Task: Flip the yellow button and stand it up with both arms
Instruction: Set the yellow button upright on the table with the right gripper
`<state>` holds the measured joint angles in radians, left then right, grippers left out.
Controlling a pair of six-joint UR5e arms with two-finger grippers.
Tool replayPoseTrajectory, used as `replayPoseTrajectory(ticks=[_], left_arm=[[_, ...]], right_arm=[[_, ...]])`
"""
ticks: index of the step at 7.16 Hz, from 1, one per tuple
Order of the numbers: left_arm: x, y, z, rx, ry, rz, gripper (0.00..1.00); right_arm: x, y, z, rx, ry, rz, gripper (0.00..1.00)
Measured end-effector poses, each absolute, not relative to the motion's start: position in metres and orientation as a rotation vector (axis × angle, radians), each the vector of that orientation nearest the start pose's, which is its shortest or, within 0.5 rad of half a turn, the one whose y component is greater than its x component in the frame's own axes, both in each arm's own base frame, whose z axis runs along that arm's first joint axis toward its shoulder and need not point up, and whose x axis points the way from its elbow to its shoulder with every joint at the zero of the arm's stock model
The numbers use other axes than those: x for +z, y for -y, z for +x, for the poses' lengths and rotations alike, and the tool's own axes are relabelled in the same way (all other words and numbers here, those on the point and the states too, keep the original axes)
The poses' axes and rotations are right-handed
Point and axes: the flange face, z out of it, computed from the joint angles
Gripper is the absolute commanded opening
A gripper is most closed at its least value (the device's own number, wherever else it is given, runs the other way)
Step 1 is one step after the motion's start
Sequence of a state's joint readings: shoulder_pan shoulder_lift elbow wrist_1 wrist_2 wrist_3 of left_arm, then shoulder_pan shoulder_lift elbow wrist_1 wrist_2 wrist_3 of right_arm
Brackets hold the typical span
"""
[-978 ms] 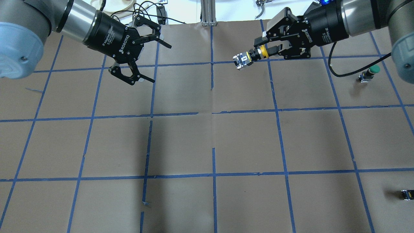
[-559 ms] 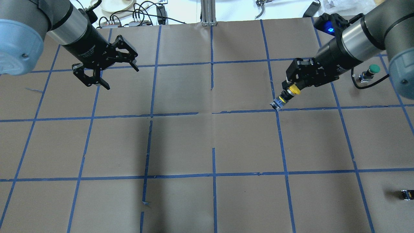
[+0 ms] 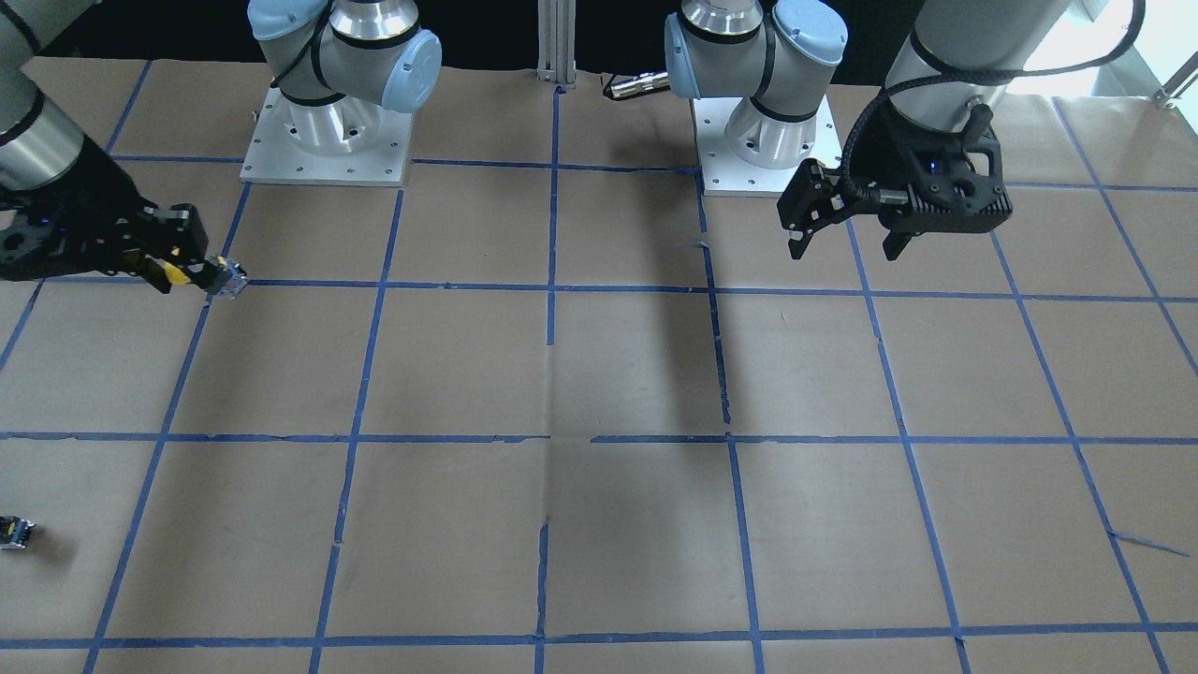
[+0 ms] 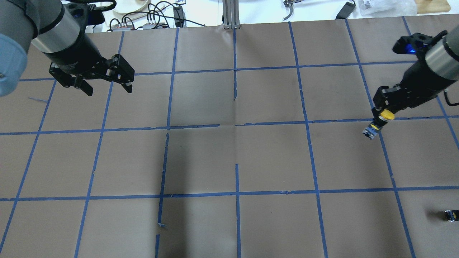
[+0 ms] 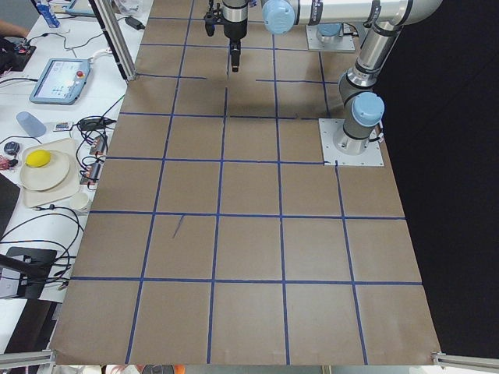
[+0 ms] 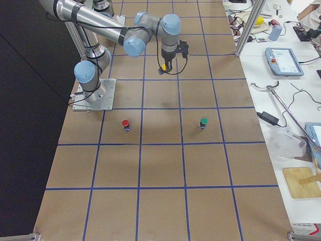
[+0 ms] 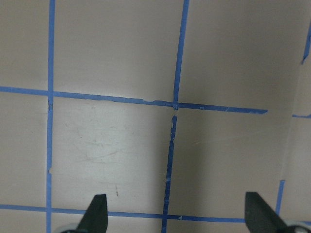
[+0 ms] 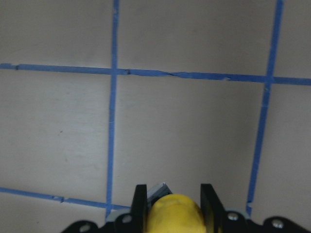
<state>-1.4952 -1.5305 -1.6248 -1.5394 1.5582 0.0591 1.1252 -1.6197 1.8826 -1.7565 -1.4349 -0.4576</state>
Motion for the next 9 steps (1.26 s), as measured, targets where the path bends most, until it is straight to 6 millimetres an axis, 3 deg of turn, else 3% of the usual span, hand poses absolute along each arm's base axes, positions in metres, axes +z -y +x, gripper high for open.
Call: replayPoseTrajectory(ticks=[1,3,4,6,7,9], left_arm=[[0.478,0.482,-0.098,0.016,-3.152,-0.021,1.0],[0.465,0.479,-0.096,0.074,-3.13,-0.011,1.0],[0.461,0.479,-0.094,0.083,-3.12,-0.011,1.0],[0.46,0.48,-0.093,0.08,-3.117,-0.026,1.0],[0.46,0.481,-0.093,0.078,-3.116,-0.032,1.0],[0.459,0.481,-0.092,0.081,-3.116,-0.036,1.0]], right_arm=[[0.358,0.471,-0.1,0.026,-3.001,0.105,0.03],[0.319,0.476,-0.147,0.045,-3.047,0.241,0.03],[0.308,0.476,-0.161,0.078,-3.088,0.338,0.03],[0.299,0.477,-0.179,0.084,-3.126,0.71,0.03],[0.293,0.477,-0.187,0.053,-3.113,0.87,0.03],[0.272,0.479,-0.21,-0.105,-3.136,1.025,0.04]])
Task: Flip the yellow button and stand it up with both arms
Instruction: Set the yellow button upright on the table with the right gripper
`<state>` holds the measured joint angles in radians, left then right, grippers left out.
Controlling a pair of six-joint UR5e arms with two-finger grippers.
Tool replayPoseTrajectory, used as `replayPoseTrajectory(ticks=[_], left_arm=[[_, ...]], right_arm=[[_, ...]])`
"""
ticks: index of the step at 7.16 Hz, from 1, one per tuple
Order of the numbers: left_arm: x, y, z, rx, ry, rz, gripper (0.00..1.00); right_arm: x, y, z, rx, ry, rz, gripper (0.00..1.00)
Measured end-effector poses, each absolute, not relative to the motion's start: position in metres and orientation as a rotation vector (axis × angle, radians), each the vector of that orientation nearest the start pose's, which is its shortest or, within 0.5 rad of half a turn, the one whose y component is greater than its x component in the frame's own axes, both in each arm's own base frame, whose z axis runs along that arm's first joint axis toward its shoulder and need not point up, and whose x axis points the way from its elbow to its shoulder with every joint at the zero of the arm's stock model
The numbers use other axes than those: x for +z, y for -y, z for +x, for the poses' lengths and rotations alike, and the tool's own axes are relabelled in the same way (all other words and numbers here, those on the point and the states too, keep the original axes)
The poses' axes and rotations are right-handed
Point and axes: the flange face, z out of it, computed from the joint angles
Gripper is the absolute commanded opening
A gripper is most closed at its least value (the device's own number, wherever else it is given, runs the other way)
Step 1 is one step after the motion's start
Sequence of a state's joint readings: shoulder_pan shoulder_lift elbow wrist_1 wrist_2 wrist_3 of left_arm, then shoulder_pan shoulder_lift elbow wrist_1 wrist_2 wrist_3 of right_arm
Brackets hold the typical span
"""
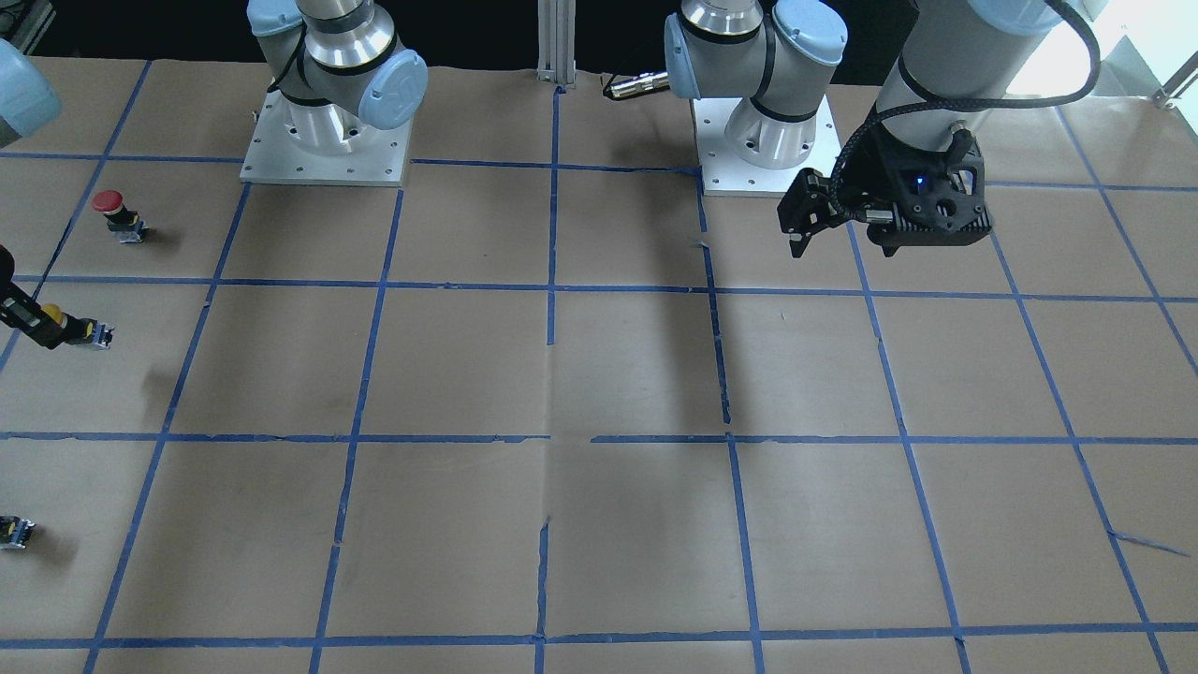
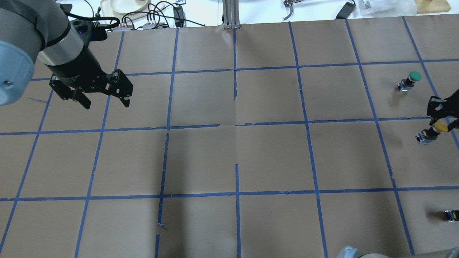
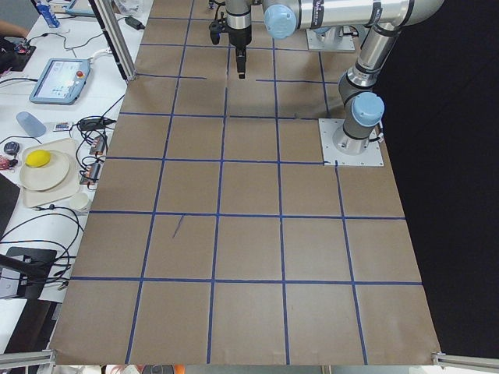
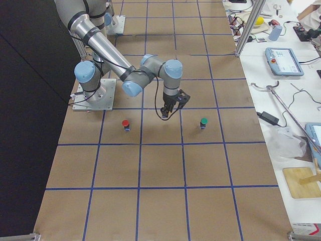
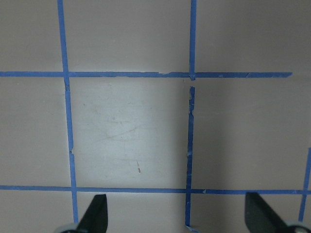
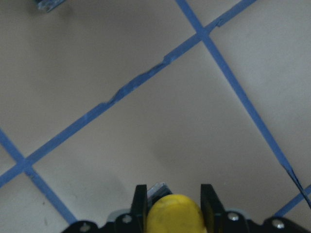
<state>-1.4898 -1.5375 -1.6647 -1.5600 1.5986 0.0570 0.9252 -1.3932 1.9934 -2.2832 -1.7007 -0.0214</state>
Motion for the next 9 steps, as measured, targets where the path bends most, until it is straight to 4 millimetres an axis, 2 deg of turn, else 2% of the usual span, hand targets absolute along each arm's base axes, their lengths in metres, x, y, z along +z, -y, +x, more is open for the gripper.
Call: replayPoseTrajectory(ticks=[2,4,5,6,7,8,9], left_arm=[[0.457,0.481,-0.092,0.083,-3.117,-0.037,1.0],[0.456,0.481,-0.092,0.077,-3.116,-0.037,1.0],[0.456,0.481,-0.092,0.075,-3.117,-0.037,1.0],[0.456,0.481,-0.092,0.072,-3.116,-0.038,1.0],[0.456,0.482,-0.091,0.062,-3.116,-0.04,1.0],[0.457,0.483,-0.091,0.051,-3.117,-0.041,1.0],[0.457,0.483,-0.09,0.046,-3.117,-0.042,1.0]], right_arm=[[0.249,0.474,-0.221,-0.228,-3.147,1.092,0.05],[0.241,0.469,-0.219,-0.26,-3.137,1.13,0.05],[0.239,0.467,-0.218,-0.255,-3.135,1.132,0.11],[0.236,0.465,-0.217,-0.248,-3.134,1.132,0.46],[0.234,0.465,-0.217,-0.243,-3.133,1.134,0.67],[0.234,0.465,-0.217,-0.242,-3.133,1.137,0.78],[0.234,0.466,-0.217,-0.242,-3.131,1.14,0.82]])
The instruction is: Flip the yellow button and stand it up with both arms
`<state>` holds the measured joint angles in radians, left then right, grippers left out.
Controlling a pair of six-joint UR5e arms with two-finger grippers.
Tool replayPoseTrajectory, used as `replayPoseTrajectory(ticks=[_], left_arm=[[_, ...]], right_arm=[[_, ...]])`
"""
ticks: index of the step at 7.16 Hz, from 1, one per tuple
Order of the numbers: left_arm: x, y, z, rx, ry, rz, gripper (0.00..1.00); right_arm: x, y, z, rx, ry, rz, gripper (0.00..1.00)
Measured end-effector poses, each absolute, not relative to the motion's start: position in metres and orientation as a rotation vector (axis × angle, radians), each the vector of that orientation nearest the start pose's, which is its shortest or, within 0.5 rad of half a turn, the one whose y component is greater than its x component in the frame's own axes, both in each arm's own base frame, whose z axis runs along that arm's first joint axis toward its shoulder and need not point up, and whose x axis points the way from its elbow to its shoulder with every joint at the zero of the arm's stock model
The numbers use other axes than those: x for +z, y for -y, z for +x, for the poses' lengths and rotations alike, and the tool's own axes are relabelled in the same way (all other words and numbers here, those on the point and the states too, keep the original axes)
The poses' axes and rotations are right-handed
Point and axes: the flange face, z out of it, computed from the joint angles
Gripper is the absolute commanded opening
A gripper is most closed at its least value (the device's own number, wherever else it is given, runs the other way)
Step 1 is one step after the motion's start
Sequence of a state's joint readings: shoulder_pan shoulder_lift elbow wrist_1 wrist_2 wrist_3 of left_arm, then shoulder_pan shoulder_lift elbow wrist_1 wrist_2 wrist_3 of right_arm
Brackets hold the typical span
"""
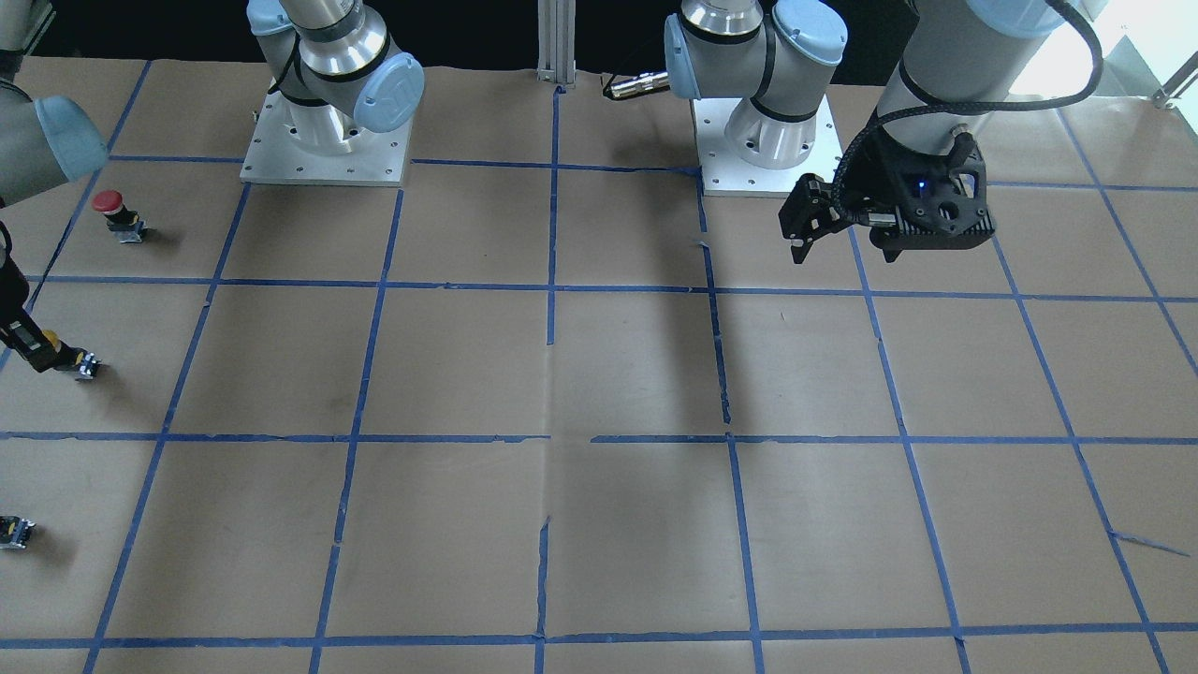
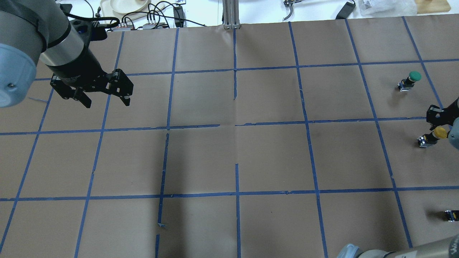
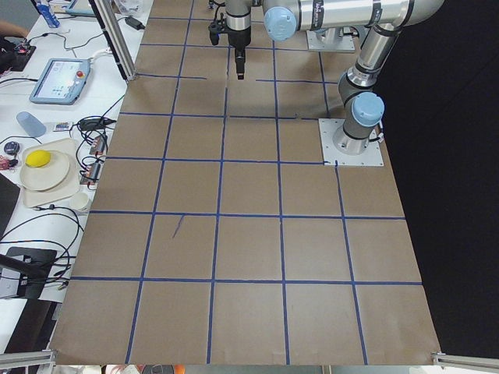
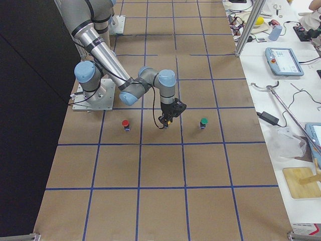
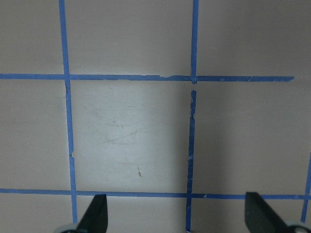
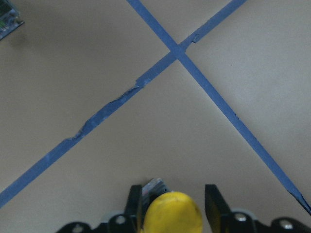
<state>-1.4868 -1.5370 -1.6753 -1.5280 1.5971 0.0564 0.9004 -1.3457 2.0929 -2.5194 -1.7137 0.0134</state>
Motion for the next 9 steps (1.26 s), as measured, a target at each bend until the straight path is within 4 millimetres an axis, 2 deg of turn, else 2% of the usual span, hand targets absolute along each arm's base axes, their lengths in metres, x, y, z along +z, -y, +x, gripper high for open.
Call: replayPoseTrajectory(ticks=[3,4,5,7,8,9], left_arm=[[0.458,0.483,-0.09,0.041,-3.117,-0.045,1.0],[0.458,0.483,-0.09,0.04,-3.117,-0.045,1.0],[0.458,0.483,-0.09,0.041,-3.117,-0.045,1.0],[0.459,0.483,-0.09,0.039,-3.118,-0.045,1.0],[0.459,0.484,-0.09,0.037,-3.118,-0.046,1.0],[0.461,0.484,-0.09,0.033,-3.118,-0.047,1.0]], right_arm=[[0.241,0.466,-0.216,-0.246,-3.124,1.141,0.85],[0.253,0.465,-0.214,-0.238,-3.121,1.134,0.91],[0.274,0.467,-0.211,-0.217,-3.114,1.12,0.99],[0.334,0.486,-0.202,-0.157,-3.079,1.046,1.0],[0.37,0.501,-0.193,-0.101,-3.075,0.988,1.0],[0.415,0.518,-0.172,-0.056,-3.086,0.904,1.0]])
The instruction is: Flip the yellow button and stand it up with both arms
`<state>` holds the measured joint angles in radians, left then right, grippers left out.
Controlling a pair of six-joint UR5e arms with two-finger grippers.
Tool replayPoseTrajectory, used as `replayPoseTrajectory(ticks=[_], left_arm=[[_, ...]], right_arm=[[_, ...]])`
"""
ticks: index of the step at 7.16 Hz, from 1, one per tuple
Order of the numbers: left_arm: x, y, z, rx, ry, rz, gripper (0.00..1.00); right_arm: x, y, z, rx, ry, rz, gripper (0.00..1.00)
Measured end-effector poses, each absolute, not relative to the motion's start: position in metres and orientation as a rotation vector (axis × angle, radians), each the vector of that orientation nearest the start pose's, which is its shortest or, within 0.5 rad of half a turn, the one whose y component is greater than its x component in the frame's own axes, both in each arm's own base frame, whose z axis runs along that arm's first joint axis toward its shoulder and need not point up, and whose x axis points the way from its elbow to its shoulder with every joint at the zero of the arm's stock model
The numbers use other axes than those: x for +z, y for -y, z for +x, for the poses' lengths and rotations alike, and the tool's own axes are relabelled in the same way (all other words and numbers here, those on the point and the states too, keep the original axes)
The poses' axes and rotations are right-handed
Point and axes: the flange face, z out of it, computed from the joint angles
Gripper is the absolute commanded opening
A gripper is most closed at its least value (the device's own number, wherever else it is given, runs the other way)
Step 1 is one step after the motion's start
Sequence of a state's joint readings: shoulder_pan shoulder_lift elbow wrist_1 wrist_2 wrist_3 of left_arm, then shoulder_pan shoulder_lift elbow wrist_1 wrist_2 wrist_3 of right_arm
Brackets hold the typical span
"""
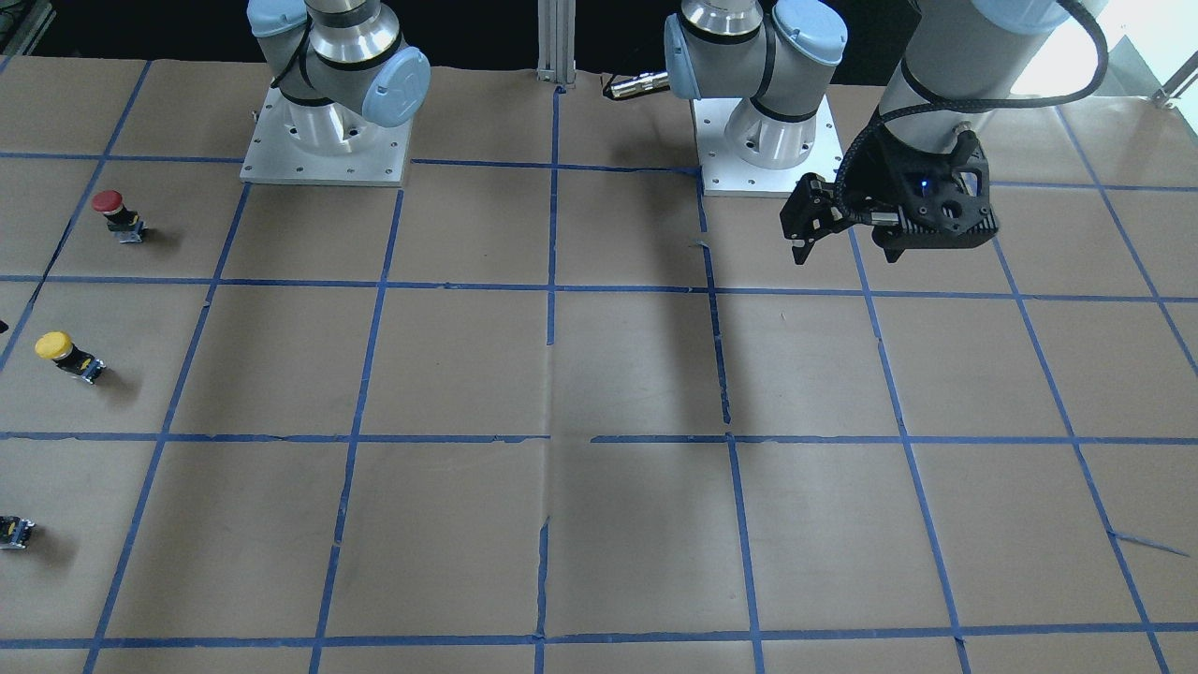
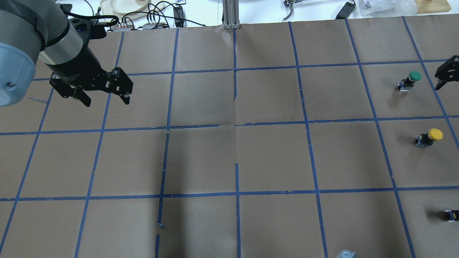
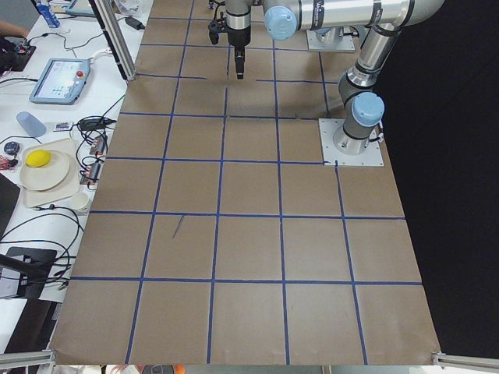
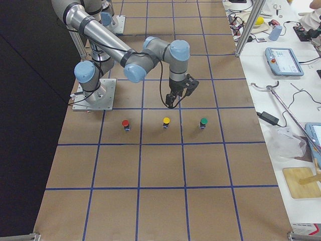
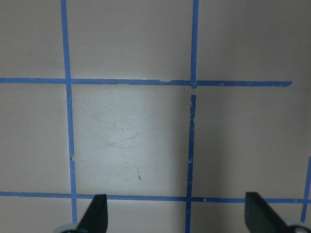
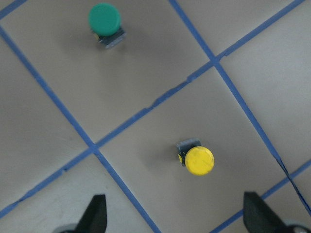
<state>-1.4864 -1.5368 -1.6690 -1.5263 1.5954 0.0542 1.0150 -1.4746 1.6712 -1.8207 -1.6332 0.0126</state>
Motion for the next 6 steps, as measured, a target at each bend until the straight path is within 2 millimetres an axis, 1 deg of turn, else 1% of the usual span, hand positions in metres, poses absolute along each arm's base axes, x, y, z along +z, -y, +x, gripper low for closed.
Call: replayPoseTrajectory(ticks=[1,2,3,4,5,6], left_arm=[[0.462,0.484,-0.09,0.031,-3.118,-0.047,1.0],[0.462,0.485,-0.091,0.03,-3.119,-0.047,1.0],[0.463,0.485,-0.091,0.028,-3.12,-0.046,1.0],[0.463,0.485,-0.092,0.026,-3.123,-0.05,1.0],[0.464,0.486,-0.094,0.021,-3.139,-0.081,1.0],[0.465,0.486,-0.096,0.02,-3.157,-0.131,1.0]], right_arm=[[0.456,0.533,-0.137,-0.048,-3.113,0.788,1.0],[0.489,0.545,-0.091,-0.079,-3.149,0.637,1.0],[0.512,0.551,-0.036,-0.107,-3.179,0.459,1.0],[0.523,0.548,0.021,-0.102,-3.189,0.284,1.0],[0.531,0.537,0.075,-0.083,-3.177,0.121,1.0],[0.537,0.523,0.122,-0.079,-3.155,-0.016,0.98]])
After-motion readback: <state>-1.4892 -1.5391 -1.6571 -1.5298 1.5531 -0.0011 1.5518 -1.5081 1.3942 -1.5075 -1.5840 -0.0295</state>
